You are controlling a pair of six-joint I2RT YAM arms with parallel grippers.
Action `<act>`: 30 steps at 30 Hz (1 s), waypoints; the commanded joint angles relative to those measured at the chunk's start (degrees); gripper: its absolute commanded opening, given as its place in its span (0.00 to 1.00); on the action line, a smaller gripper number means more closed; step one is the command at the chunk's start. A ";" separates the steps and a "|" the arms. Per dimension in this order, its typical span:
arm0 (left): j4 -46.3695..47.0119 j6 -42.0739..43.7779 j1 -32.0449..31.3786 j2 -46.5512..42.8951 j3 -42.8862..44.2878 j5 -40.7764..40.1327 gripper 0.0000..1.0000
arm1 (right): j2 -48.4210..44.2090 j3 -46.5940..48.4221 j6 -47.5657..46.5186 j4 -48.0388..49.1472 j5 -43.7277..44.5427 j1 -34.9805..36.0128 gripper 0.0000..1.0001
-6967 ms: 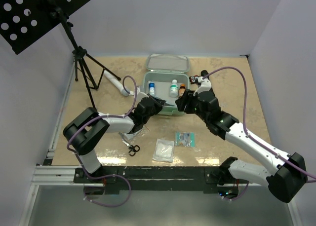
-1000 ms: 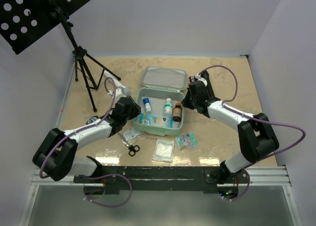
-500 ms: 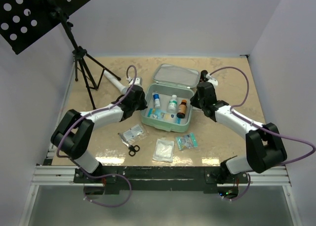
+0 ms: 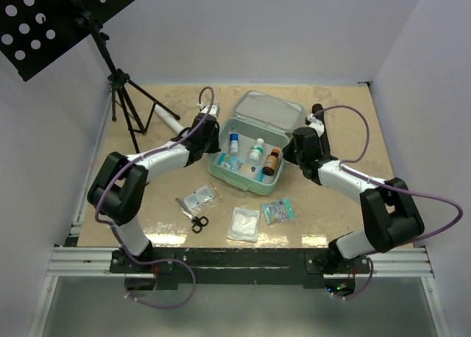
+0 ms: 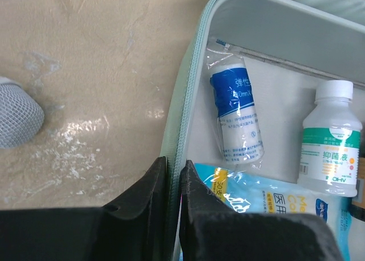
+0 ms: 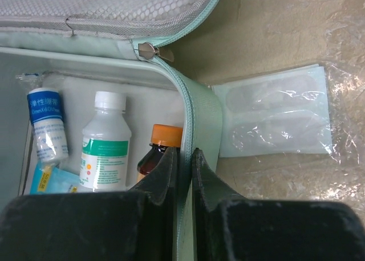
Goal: Organize the medicine kit
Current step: Adjust the medicine pouch at the center of the board.
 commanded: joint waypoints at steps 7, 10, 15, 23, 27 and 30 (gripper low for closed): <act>10.82 -2.16 4.92 5.87 8.90 -7.78 0.00 | 0.37 -1.93 1.33 3.79 -19.90 3.89 0.00; 10.82 -1.46 6.15 7.46 10.31 -6.38 0.00 | 0.28 -1.32 0.01 2.83 -20.16 4.16 0.00; 11.78 -0.15 7.82 9.21 11.45 -4.18 0.00 | -0.16 -1.05 -1.75 2.03 -21.04 4.16 0.04; 11.43 2.67 9.85 12.47 15.58 -2.77 0.00 | -0.86 0.79 -3.68 -0.16 -20.60 4.07 0.21; 11.43 2.58 11.52 13.26 17.43 -1.98 0.00 | -2.35 2.63 -5.00 -2.44 -18.85 4.16 0.33; 11.26 2.32 12.31 13.35 18.48 -1.63 0.00 | -3.58 3.95 -5.70 -4.03 -17.27 4.07 0.38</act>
